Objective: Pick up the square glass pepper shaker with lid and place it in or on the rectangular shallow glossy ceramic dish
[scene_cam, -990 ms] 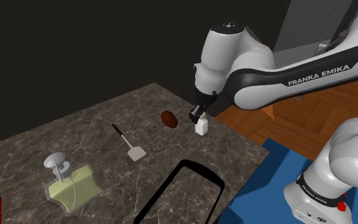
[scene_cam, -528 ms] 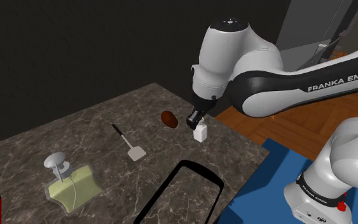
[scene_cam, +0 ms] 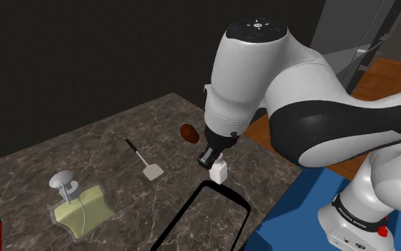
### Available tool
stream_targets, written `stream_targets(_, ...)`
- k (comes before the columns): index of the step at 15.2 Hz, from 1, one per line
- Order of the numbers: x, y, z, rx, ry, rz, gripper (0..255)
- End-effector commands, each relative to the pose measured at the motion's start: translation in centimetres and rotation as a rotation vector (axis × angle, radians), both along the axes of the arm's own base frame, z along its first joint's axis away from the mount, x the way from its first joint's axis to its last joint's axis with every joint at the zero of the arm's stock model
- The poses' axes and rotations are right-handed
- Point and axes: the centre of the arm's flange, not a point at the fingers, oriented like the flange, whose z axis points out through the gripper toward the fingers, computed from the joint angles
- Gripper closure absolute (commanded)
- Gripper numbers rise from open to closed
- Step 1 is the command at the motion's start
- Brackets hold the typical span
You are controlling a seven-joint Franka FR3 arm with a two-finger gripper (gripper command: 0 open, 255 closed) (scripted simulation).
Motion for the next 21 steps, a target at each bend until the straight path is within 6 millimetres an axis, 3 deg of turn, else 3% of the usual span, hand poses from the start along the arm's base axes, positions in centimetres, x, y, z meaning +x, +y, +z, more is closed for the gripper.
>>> stream_targets(1,-1.5,2.0,0.2,0.000,0.000,-0.001,255)
stream_targets(6,-5.0,7.7,1.0,0.000,0.000,-0.001,255)
stream_targets(21,-5.0,7.7,-6.9,0.000,0.000,-0.001,255)
